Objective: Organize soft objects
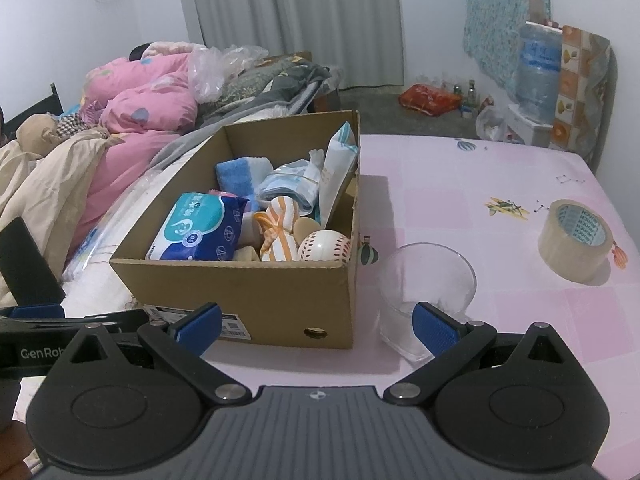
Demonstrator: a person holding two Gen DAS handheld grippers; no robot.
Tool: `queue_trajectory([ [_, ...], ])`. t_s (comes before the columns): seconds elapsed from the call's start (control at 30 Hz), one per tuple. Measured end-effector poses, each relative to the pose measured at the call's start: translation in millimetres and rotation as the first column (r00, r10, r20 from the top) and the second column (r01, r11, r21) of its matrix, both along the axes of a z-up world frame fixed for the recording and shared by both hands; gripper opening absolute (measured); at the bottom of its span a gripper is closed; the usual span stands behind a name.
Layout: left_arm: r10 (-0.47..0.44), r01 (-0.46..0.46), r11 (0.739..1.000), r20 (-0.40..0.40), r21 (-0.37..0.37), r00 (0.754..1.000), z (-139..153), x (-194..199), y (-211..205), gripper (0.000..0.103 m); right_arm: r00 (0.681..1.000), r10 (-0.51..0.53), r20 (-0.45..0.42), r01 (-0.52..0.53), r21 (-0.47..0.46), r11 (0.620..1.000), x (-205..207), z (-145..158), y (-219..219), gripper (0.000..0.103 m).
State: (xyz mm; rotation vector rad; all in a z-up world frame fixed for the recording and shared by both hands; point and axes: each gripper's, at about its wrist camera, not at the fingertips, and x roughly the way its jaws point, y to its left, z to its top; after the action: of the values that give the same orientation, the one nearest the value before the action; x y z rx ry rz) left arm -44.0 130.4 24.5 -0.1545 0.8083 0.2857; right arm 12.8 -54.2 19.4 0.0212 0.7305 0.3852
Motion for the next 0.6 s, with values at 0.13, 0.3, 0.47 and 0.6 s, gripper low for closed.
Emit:
queue_trajectory([
  [0.13,-0.009,0.009,1.000,-0.009,-0.008,1.000,-1,3,-1,0.103,1.000,-0.005,-0.004,0.005,-0.001,1.000,2,-1,-2,0.089],
  [0.3,-0.023,0.022,1.000,-0.018,-0.019,1.000,-3,7,-3,0.103,1.000,-0.014,-0.006,0.014,-0.003,1.000,4,-2,-6,0.089],
  [0.47,-0.035,0.034,0.999,-0.029,-0.030,0.999,-4,11,-6,0.103,1.000,-0.023,-0.009,0.023,-0.006,1.000,5,-3,-10,0.089],
  [0.6,-0.042,0.041,0.998,-0.039,-0.040,0.998,-5,13,-8,0.103,1.000,-0.027,-0.009,0.027,-0.010,1.000,5,-4,-12,0.089],
])
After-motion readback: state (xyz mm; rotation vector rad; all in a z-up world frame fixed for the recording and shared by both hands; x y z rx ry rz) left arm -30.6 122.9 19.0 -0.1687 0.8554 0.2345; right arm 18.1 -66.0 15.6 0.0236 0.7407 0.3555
